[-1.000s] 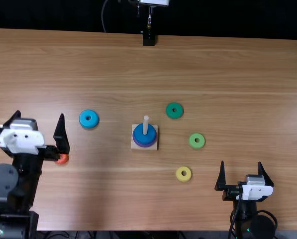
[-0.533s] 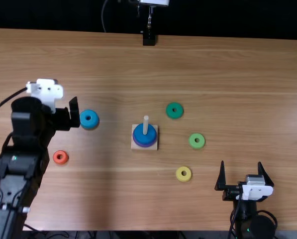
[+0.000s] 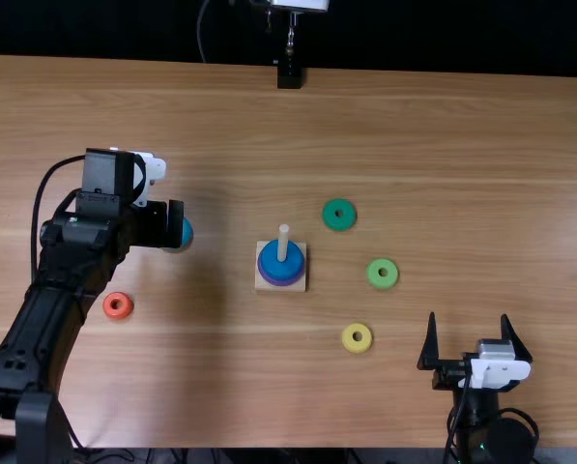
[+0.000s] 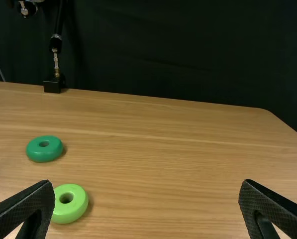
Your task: Build the Hanoi tower: stack the rings onto the peg from bottom to top in this color order: purple, dark blue, light blue, dark green, light green, yellow, orange.
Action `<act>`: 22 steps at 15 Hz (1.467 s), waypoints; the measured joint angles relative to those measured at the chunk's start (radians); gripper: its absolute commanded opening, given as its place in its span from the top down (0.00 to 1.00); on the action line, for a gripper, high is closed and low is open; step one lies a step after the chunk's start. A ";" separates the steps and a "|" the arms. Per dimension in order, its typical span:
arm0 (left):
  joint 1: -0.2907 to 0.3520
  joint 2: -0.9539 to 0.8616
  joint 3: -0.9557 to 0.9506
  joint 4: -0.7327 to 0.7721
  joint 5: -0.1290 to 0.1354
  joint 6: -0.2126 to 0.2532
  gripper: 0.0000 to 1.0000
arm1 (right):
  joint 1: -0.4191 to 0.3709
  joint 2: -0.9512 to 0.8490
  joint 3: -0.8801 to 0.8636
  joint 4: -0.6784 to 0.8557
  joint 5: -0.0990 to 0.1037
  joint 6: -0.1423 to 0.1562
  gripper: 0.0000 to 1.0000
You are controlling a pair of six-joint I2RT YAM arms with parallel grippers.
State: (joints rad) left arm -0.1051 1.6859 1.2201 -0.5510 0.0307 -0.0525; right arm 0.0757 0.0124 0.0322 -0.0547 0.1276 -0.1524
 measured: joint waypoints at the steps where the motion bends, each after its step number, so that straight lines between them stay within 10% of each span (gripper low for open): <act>1: -0.001 0.028 0.000 0.000 0.001 0.000 0.00 | 0.000 0.000 0.000 0.000 0.000 0.000 0.00; 12: -0.073 0.193 0.119 0.004 -0.005 0.000 0.00 | 0.000 0.000 0.000 0.001 0.000 0.000 0.00; 16: -0.085 0.248 0.129 -0.057 -0.082 0.072 0.00 | 0.000 0.000 0.000 0.000 0.000 0.000 0.00; 22: -0.085 0.274 0.129 -0.057 -0.106 0.128 0.00 | 0.000 0.000 0.000 0.001 0.000 0.000 0.00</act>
State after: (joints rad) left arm -0.1898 1.9598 1.3491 -0.6079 -0.0757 0.0757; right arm 0.0757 0.0128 0.0322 -0.0540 0.1276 -0.1520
